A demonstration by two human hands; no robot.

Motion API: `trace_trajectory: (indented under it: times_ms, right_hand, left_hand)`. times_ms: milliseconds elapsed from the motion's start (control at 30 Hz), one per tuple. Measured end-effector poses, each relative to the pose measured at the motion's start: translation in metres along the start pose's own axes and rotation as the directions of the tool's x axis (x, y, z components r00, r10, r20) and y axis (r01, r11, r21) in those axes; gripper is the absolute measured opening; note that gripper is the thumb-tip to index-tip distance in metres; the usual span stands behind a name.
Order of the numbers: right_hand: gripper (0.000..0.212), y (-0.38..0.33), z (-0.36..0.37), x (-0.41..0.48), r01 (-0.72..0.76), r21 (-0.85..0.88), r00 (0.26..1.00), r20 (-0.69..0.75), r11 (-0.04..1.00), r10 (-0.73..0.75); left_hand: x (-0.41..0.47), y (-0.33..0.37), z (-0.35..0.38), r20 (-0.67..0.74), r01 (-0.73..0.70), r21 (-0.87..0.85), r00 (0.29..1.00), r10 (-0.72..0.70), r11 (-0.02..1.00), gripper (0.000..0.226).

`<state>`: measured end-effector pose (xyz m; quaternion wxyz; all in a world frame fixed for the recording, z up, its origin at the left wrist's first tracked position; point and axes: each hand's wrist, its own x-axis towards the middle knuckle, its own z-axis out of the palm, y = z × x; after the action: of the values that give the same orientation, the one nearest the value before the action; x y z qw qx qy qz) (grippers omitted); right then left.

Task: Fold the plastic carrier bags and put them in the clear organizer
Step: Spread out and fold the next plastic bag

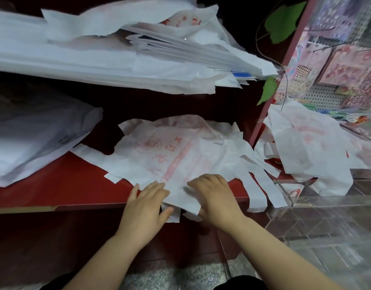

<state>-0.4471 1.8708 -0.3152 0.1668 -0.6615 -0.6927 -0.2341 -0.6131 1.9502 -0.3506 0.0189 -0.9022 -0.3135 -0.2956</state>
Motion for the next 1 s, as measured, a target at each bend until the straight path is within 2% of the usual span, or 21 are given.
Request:
trace_trajectory:
  times_ms: [33,133,233,300,400,467,533,600,733,800,900,933,1000]
  right_hand:
    - [0.028,0.007,-0.001,-0.002,0.002,0.003,1.000,-0.007,1.000,-0.002]
    - [0.030,0.018,-0.006,-0.003,-0.026,-0.009,1.000,0.009,1.000,0.026]
    - [0.031,0.010,-0.008,-0.001,-0.030,-0.006,0.999,-0.029,1.000,0.030]
    - [0.030,-0.003,-0.009,0.002,-0.023,-0.027,0.998,-0.054,0.999,0.022]
    - [0.029,-0.020,-0.008,0.003,-0.004,0.007,0.998,-0.059,1.000,0.004]
    - [0.027,-0.024,-0.008,0.003,0.001,0.048,0.999,-0.037,0.999,0.001]
    - [0.027,-0.019,-0.009,0.003,-0.006,0.058,1.000,-0.012,0.998,0.006]
    - [0.031,-0.007,-0.009,0.002,-0.023,0.029,0.999,0.036,0.999,0.022]
    - [0.031,0.024,-0.009,0.003,-0.074,0.024,0.992,0.102,0.997,0.071]
    - [0.030,0.034,-0.010,0.003,-0.112,0.064,0.986,0.132,0.992,0.103]
    - [0.031,0.041,-0.017,0.002,-0.145,0.195,0.988,0.090,0.970,0.129]
    - [0.032,0.042,-0.022,0.000,-0.154,0.250,0.988,0.062,0.956,0.143]
    - [0.035,0.044,-0.033,-0.006,-0.197,0.374,0.979,0.030,0.906,0.200]
  left_hand:
    - [0.001,-0.003,-0.001,-0.007,-0.015,-0.008,1.000,0.015,1.000,0.042]
    - [0.003,-0.012,-0.006,0.014,-0.038,-0.033,0.999,0.038,0.999,0.040]
    - [0.000,-0.005,-0.011,0.050,-0.058,-0.077,0.997,0.062,0.995,0.048]
    - [-0.003,0.008,-0.015,0.020,-0.100,-0.156,0.994,0.104,0.983,0.047]
    - [-0.007,0.017,-0.017,-0.076,-0.106,-0.276,0.993,0.089,0.955,0.030]
    - [-0.012,0.008,-0.016,-0.085,-0.047,-0.388,0.996,0.015,0.920,0.033]
    - [-0.016,-0.006,-0.022,-0.014,0.079,-0.567,0.994,-0.106,0.820,0.031]
    - [-0.021,-0.018,-0.029,0.111,0.197,-0.652,0.980,-0.165,0.732,0.019]
    - [-0.023,-0.038,-0.046,0.277,0.323,-0.671,0.944,-0.177,0.667,0.019]
    - [-0.022,-0.042,-0.049,0.288,0.359,-0.655,0.932,-0.220,0.664,0.013]
    - [-0.022,-0.041,-0.046,0.279,0.394,-0.644,0.919,-0.278,0.656,0.039]
    - [-0.021,-0.039,-0.046,0.285,0.420,-0.634,0.907,-0.309,0.650,0.041]
    - [-0.021,-0.037,-0.047,0.248,0.418,-0.643,0.907,-0.341,0.642,0.028]
